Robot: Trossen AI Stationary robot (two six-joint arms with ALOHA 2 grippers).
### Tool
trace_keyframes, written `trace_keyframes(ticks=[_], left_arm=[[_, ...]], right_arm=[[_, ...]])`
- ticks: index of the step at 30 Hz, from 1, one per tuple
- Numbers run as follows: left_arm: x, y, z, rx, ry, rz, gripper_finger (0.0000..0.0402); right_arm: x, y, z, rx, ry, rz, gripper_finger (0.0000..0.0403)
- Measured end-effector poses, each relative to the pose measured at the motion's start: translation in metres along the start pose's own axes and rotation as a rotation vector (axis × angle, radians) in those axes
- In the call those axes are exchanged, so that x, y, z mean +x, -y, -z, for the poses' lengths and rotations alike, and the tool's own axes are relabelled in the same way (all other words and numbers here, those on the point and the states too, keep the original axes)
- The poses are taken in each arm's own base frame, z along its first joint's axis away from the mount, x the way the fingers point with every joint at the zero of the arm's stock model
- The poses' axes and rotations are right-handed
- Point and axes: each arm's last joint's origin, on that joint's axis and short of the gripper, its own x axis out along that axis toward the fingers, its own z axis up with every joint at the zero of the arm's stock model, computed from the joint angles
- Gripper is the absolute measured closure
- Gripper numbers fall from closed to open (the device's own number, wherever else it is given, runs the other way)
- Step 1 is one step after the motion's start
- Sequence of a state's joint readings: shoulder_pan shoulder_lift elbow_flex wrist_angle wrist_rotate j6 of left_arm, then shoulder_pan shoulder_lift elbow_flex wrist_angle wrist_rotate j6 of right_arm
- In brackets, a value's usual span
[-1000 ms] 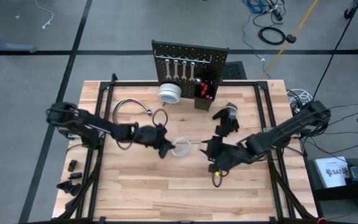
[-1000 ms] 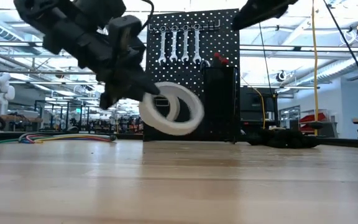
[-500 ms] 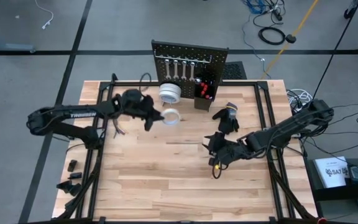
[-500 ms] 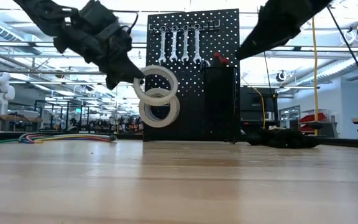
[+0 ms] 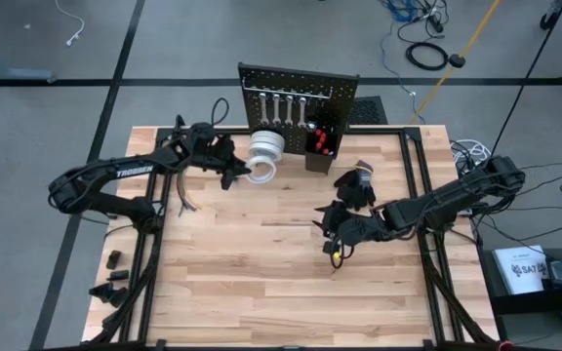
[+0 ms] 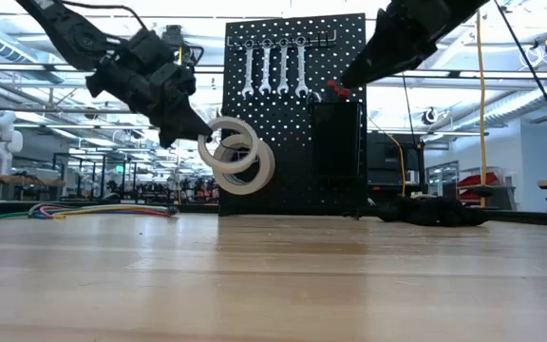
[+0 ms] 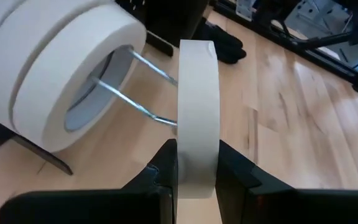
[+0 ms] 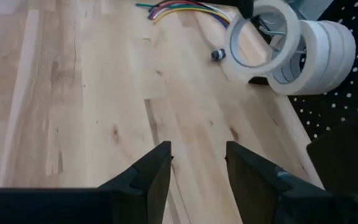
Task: Hang tools onto peg board
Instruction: Hang the white tape on the peg board
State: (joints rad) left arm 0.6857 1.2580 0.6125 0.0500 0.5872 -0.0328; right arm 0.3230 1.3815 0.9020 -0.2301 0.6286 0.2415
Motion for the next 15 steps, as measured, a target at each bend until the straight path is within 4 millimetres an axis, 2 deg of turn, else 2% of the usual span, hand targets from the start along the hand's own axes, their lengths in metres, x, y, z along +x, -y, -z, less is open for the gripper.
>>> trace_keyframes(ticks=[6,12,15], left_arm=[[0.01,-0.017,0.006,-0.012,-0.01,-0.01,0.0342],[0.011,-0.024,0.006,-0.016,0.003,-0.035,0.0342],[0.012,-0.025,0.005,-0.008,0.012,-0.069,0.0313]], right_arm=[[0.001,0.001,-0.003,0.022,0.02,-0.006,0.0257],[0.001,0.0,-0.003,0.036,0.009,-0.062,0.0257],[0.001,-0.001,-0.003,0.056,0.003,-0.084,0.0257]])
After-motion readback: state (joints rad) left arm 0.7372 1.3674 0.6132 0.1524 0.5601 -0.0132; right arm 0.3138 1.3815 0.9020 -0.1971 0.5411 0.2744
